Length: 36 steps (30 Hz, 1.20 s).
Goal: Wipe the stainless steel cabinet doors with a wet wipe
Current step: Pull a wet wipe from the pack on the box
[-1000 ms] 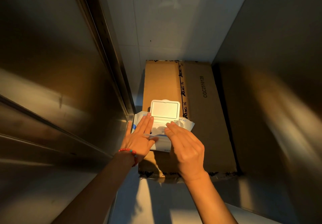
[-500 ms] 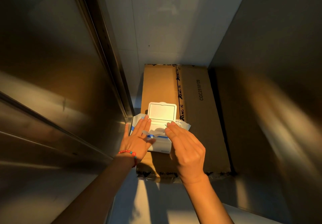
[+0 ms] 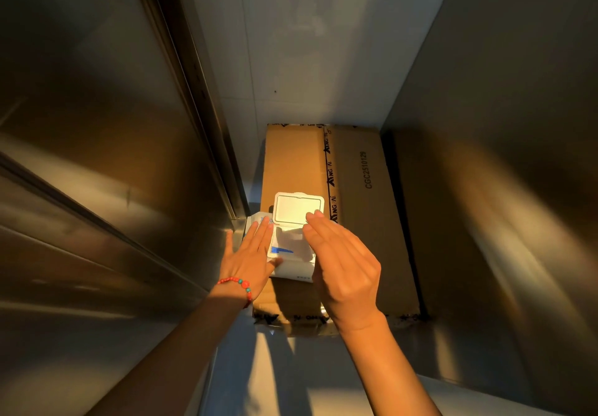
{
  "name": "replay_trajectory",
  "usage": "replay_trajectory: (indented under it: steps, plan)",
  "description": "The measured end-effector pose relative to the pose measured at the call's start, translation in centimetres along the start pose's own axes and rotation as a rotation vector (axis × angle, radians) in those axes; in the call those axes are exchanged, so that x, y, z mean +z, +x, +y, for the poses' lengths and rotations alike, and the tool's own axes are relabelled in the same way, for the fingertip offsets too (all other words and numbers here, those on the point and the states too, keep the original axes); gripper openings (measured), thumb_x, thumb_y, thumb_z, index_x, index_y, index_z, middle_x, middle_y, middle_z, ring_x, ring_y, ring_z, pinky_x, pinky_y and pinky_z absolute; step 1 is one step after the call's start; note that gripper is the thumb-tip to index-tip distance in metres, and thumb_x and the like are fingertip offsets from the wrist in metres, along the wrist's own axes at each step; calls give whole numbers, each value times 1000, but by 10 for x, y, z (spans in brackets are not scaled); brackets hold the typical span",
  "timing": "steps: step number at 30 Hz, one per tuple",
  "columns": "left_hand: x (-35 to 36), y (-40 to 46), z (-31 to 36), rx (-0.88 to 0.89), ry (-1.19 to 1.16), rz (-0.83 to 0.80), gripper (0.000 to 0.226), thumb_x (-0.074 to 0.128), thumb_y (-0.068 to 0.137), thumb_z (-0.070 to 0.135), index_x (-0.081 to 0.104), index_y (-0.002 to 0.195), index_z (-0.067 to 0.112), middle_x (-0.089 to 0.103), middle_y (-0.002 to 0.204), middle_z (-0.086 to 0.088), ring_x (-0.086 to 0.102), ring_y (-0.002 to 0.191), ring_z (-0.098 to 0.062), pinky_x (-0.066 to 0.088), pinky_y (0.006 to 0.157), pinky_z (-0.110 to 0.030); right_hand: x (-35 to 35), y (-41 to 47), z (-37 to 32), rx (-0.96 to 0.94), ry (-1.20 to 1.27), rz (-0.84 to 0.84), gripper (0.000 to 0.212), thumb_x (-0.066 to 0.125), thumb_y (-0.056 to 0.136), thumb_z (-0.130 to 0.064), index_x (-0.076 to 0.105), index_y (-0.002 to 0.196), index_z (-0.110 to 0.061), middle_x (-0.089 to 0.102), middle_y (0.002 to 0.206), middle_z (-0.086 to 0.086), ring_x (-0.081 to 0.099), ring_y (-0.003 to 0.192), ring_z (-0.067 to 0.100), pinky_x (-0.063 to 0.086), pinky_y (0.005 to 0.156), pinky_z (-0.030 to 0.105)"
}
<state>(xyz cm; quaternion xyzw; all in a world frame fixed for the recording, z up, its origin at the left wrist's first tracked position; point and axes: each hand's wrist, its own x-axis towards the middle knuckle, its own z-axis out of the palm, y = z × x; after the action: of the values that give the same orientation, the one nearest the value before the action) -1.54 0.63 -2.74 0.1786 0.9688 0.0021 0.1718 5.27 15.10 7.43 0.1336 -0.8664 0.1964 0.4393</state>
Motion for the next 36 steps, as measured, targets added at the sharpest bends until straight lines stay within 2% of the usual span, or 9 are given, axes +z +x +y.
replay_trajectory:
  steps: [3,7,12,16,20,25,28,30,36]
  plan:
    - [-8,-9,-2,-21,-85,42,70,23,97,52,-14,148,22,-14,157,3,-14,142,-12,-19,106,-43,-5,6,2,-29,-11,-35,21,80,71,-1,72,89,7,70,98,20,68,94,27,58,78,37]
    - [-28,-23,1,-56,-189,102,71,26,96,51,-24,139,24,-14,156,3,-14,142,-12,-18,108,-41,-13,9,2,-42,-39,-24,20,60,91,-11,72,91,6,70,99,19,68,96,26,59,76,37]
    - [-59,-52,8,-39,-366,177,69,33,96,47,-8,147,25,-8,157,5,-12,142,-10,-11,113,-39,-25,14,-2,-22,-21,-28,33,48,98,-15,72,90,6,70,99,19,69,95,27,59,75,38]
    - [-84,-84,14,4,-554,270,66,43,95,39,-2,143,30,3,157,6,-12,135,-1,-7,114,-34,-39,17,-6,-7,-49,-66,21,65,83,-13,72,91,4,70,99,18,68,95,27,54,82,36]
    - [-110,-112,24,48,-670,383,59,50,93,31,15,141,31,15,153,9,0,138,-2,3,115,-34,-56,21,-12,9,-53,-122,29,73,70,-14,72,92,4,71,99,18,68,95,27,56,78,38]
    - [-141,-138,46,167,-677,462,50,52,92,30,30,137,31,28,150,5,9,137,-1,11,116,-34,-77,26,-21,-5,-32,-90,19,62,86,-10,73,90,4,71,97,17,68,95,28,58,76,37]
    - [-156,-149,60,227,-640,510,49,56,90,28,44,137,19,36,147,0,16,136,-4,17,114,-32,-90,29,-28,-6,-26,-84,16,66,81,-8,73,90,3,72,97,16,68,96,26,56,80,34]
    - [-165,-155,67,262,-616,560,45,61,88,22,52,132,14,44,142,-5,24,135,-11,23,112,-39,-99,32,-33,-6,-17,-84,16,68,79,-8,73,90,2,72,97,15,68,98,25,55,82,33]
    - [-189,-178,85,237,-518,671,28,76,73,3,72,100,8,64,118,-14,53,118,-33,29,99,-46,-129,44,-45,0,22,-53,24,57,92,-16,73,93,1,71,99,14,68,98,25,55,82,33]
